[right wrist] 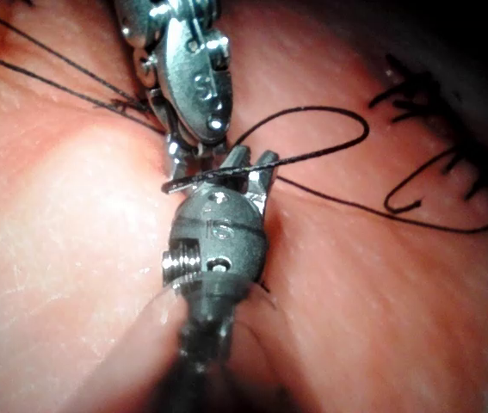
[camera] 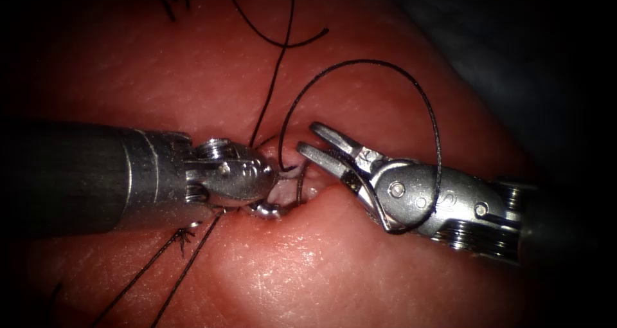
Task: Wound Closure
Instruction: Use the right gripper to throw the needle through the bottom of the wound
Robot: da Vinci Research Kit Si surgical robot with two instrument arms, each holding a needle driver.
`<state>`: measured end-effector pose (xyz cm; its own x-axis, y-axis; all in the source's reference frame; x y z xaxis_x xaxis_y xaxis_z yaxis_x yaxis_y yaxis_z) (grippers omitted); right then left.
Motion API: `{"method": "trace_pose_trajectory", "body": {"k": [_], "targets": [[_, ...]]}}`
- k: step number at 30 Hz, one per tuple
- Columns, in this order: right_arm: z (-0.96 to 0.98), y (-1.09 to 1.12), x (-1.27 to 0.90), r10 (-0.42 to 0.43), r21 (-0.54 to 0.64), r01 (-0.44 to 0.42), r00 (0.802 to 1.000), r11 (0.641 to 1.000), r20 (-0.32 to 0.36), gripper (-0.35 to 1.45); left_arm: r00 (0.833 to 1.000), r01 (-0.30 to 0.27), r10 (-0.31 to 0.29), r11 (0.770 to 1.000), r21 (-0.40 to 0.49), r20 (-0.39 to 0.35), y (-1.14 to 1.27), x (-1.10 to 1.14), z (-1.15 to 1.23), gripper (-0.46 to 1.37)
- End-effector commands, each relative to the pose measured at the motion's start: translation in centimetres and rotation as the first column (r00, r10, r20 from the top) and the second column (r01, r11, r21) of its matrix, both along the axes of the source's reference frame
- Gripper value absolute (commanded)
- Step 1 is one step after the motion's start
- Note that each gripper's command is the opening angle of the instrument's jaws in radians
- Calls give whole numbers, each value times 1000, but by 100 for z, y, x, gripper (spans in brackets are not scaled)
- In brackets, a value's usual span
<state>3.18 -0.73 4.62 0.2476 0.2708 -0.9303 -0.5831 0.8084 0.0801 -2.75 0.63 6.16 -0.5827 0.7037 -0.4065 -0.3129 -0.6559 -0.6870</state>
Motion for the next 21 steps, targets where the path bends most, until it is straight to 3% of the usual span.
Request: {"method": "trace_pose_trajectory", "body": {"k": [1, 3, 6, 12, 17, 21], "targets": [[1, 1, 0, 6, 4, -6, 1000, 1000, 7, -35, 998, 28, -26, 999, -34, 58, 3, 1, -5, -20], [2, 3, 0, 10, 5, -10, 1000, 1000, 11, -35, 994, 82, -72, 990, -112, 87, 11, 1, -17, -9], [3, 7, -1, 10, 12, -11, 1000, 1000, 21, -35, 987, 137, -117, 973, -185, 112, 18, 0, -38, -7], [4, 17, 1, 14, 28, -15, 999, 999, 40, -35, 978, 195, -169, 949, -247, 125, 1, -6, -79, -21], [7, 22, 7, -8, 67, 3, 997, 998, 82, -35, 980, 192, -169, 944, -268, 105, -36, -12, -108, -25], [8, 20, 7, -13, 82, 4, 994, 997, 106, -35, 982, 187, -168, 942, -279, 91, -45, -12, -116, -17]]}}
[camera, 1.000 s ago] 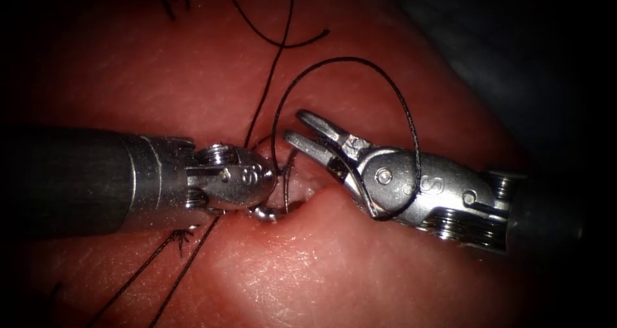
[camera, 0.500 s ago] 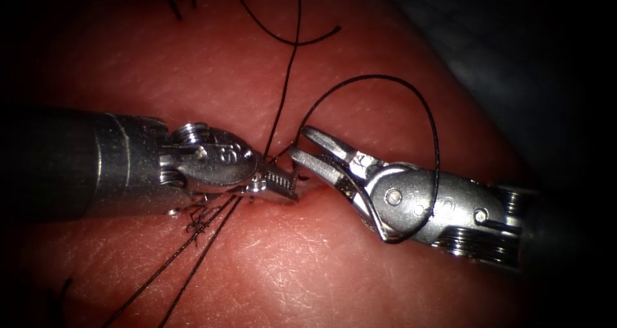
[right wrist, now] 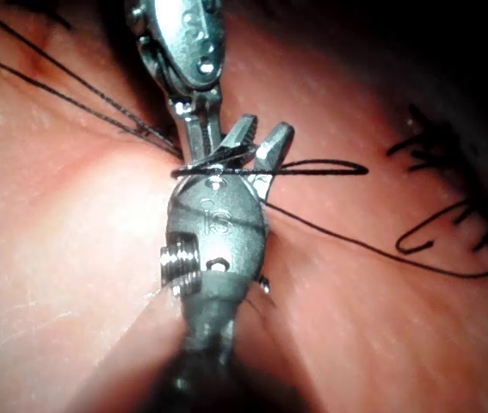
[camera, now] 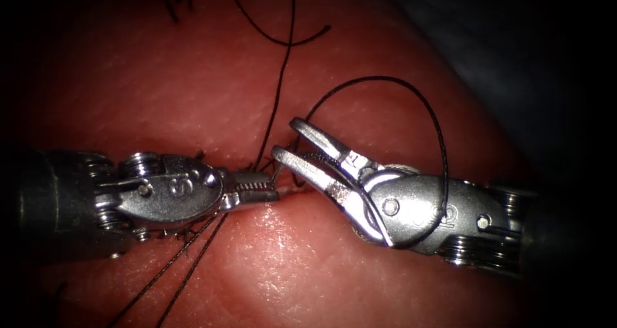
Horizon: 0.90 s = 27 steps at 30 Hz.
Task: Wound Closure
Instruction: Use the right gripper to throw the needle through the bottom of the wound
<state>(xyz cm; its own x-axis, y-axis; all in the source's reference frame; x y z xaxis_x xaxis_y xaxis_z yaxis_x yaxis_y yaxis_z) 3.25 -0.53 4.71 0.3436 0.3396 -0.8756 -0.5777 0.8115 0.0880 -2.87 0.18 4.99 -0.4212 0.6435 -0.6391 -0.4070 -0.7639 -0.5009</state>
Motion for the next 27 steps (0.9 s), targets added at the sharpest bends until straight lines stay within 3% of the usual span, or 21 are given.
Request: {"method": "trace_pose_trajectory", "body": {"k": [1, 2, 3, 4, 6, 10, 17, 27], "targets": [[0, 0, 0, 8, 2, -8, 1000, 1000, 10, -35, 1000, -7, 7, 1000, -3, -3, 1, -1, 0, -11], [0, 1, -2, 9, 3, -9, 1000, 1000, 11, -35, 1000, -6, 6, 1000, -5, -6, 5, -2, 0, 2], [0, 2, -2, 7, 5, -7, 1000, 1000, 13, -35, 1000, -11, 11, 1000, -13, -7, 8, -3, 1, 41], [0, 2, -3, 5, 7, -5, 1000, 1000, 15, -35, 1000, -29, 29, 999, -40, -10, 14, -4, 4, 99], [0, 2, -3, 2, 11, -2, 1000, 1000, 18, -35, 1000, -25, 25, 998, -57, -8, 19, -6, 8, 121], [1, 1, -3, -2, 14, 1, 1000, 1000, 21, -35, 1000, -15, 14, 998, -56, -20, 24, -11, 14, 136], [2, 3, -4, -13, 27, 12, 999, 1000, 33, -35, 1000, 7, -8, 998, -65, -17, 21, -7, 12, 136], [10, 12, -10, -93, 74, 89, 994, 993, 61, -35, 1000, 18, -18, 997, -79, -4, 15, 16, 7, 117]]}}
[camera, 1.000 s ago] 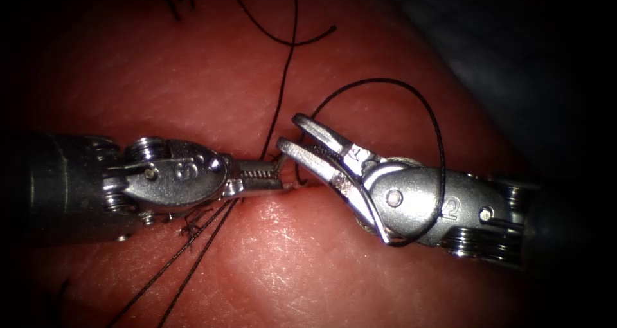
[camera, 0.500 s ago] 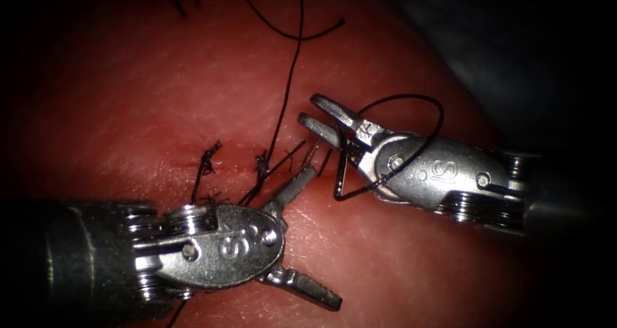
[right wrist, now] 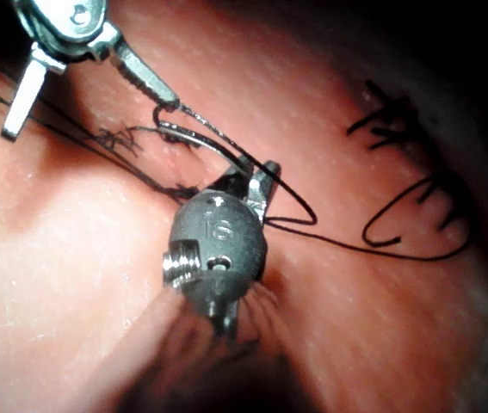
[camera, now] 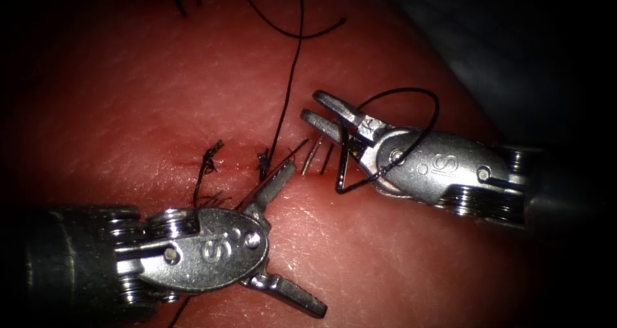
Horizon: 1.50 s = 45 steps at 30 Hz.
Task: Wound Closure
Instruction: Use the right gripper to throw the needle through the bottom of the wound
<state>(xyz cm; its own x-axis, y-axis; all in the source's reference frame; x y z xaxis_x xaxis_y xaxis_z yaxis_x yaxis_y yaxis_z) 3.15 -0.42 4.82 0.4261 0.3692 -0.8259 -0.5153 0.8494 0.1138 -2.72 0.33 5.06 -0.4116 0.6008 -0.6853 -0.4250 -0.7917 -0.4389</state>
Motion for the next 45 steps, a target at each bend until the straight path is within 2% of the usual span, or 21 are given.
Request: {"method": "trace_pose_trajectory", "body": {"k": [1, 4, 5, 7, 8, 9, 11, 12, 16, 20, 25, 29, 34, 36, 38, 45], "targets": [[-1, 2, -1, -33, -4, 33, 999, 999, 9, -35, 1000, -1, 1, 1000, -2, 1, -1, 4, 0, 116], [1, 4, -5, -90, 2, 90, 995, 996, 34, -35, 1000, 0, 0, 1000, -3, 0, -1, 10, -1, 103], [1, 5, -6, -102, 12, 101, 994, 995, 37, -35, 1000, 3, -3, 1000, -4, -1, -2, 11, 0, 91], [2, 7, -7, -113, 22, 112, 993, 993, 40, -35, 1000, 10, -10, 1000, -6, -2, -2, 11, 1, 52], [2, 8, -7, -128, 34, 126, 991, 991, 42, -35, 1000, 12, -12, 1000, -7, -4, -2, 10, 2, 24], [3, 9, -7, -135, 43, 133, 990, 990, 47, -35, 1000, 13, -13, 1000, -8, -5, -2, 9, 4, 8], [3, 10, -7, -145, 53, 143, 988, 988, 50, -35, 1000, 14, -14, 1000, -9, -6, -1, 7, 7, -12], [4, 11, -7, -156, 63, 153, 986, 986, 53, -35, 1000, 16, -16, 1000, -10, -7, 2, 6, 11, -35], [5, 11, -6, -197, 91, 192, 979, 977, 59, -35, 1000, -4, 3, 999, -46, -15, 14, 6, 29, -35], [8, 5, -4, -242, 107, 235, 969, 966, 52, -35, 1000, -4, 3, 999, -54, -17, 16, 7, 45, -35], [16, 1, 0, -320, 135, 312, 947, 941, 43, -35, 1000, -8, 7, 998, -70, -23, 8, 8, 65, -35], [23, -1, 6, -342, 190, 330, 939, 925, 32, -35, 999, -11, 9, 998, -57, -36, -3, 7, 76, -35], [28, 8, 10, -356, 242, 336, 933, 910, 44, -35, 999, -18, 16, 998, -54, -42, -14, 5, 79, -35], [31, 14, 13, -375, 294, 346, 926, 891, 47, -35, 999, -24, 21, 998, -53, -42, -21, 3, 77, -35], [32, 17, 17, -385, 330, 355, 923, 875, 27, -35, 999, -26, 24, 998, -53, -43, -25, 0, 76, -35], [34, 27, 26, -390, 372, 364, 921, 854, -5, -35, 999, -37, 36, 999, -40, -41, -28, -11, 88, -35]]}}
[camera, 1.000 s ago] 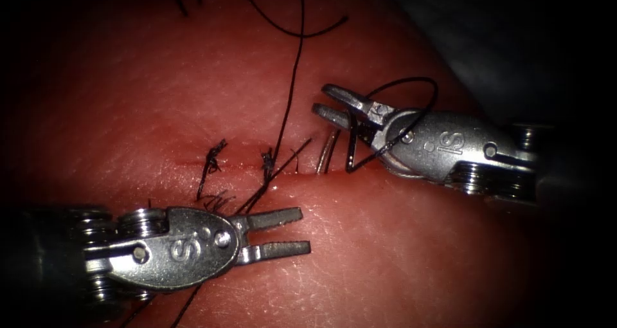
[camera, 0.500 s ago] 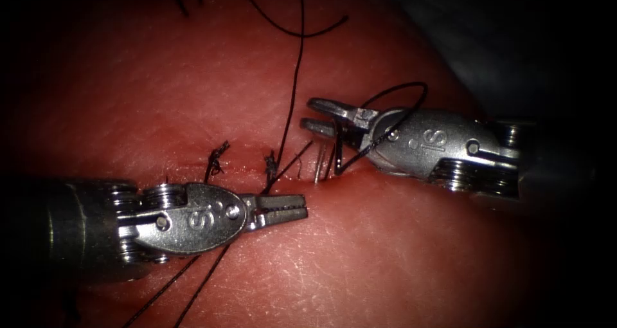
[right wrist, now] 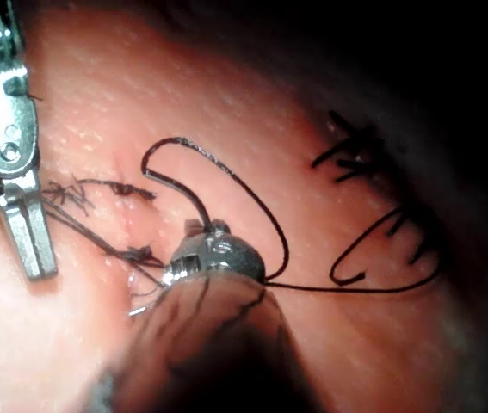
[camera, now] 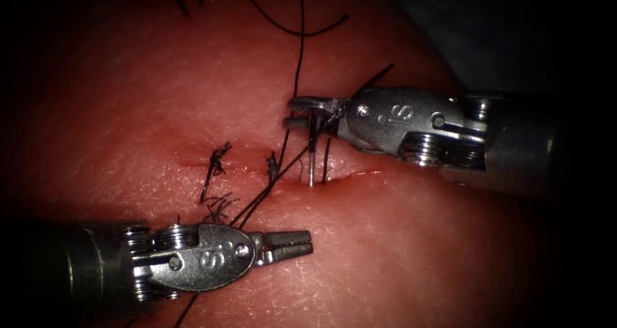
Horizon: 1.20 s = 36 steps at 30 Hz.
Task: Wound Closure
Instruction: Use the right gripper to throw the needle through the bottom of the wound
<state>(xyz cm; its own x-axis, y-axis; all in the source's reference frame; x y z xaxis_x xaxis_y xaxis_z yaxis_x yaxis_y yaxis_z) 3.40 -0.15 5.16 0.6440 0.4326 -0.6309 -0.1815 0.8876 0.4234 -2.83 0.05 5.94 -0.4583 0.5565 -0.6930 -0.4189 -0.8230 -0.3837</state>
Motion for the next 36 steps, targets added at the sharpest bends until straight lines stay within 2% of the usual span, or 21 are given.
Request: {"method": "trace_pose_trajectory", "body": {"k": [1, 12, 20, 26, 33, 36], "targets": [[0, 1, 1, 7, 10, -7, 1000, 1000, -2, -35, 1000, -8, 8, 1000, 11, 0, 0, 0, 3, -35], [-5, 13, -5, -1, 72, 1, 1000, 997, 3, -35, 1000, 6, -6, 999, 46, 0, -4, 4, 46, -35], [-7, 18, -8, -2, 88, 2, 1000, 996, -1, -35, 1000, 0, 2, 997, 83, -21, -26, 22, 83, -35], [-6, 18, -7, 15, 132, -13, 1000, 991, -12, -35, 1000, 0, 2, 996, 92, -23, -35, 29, 87, -35], [-4, 19, -4, -21, 169, 20, 1000, 985, 1, -35, 1000, 2, 0, 995, 101, -21, -39, 31, 78, -35], [-5, 18, -5, -78, 61, 81, 995, 995, -56, -35, 1000, -1, 3, 995, 98, -21, -46, 29, 69, -35]]}}
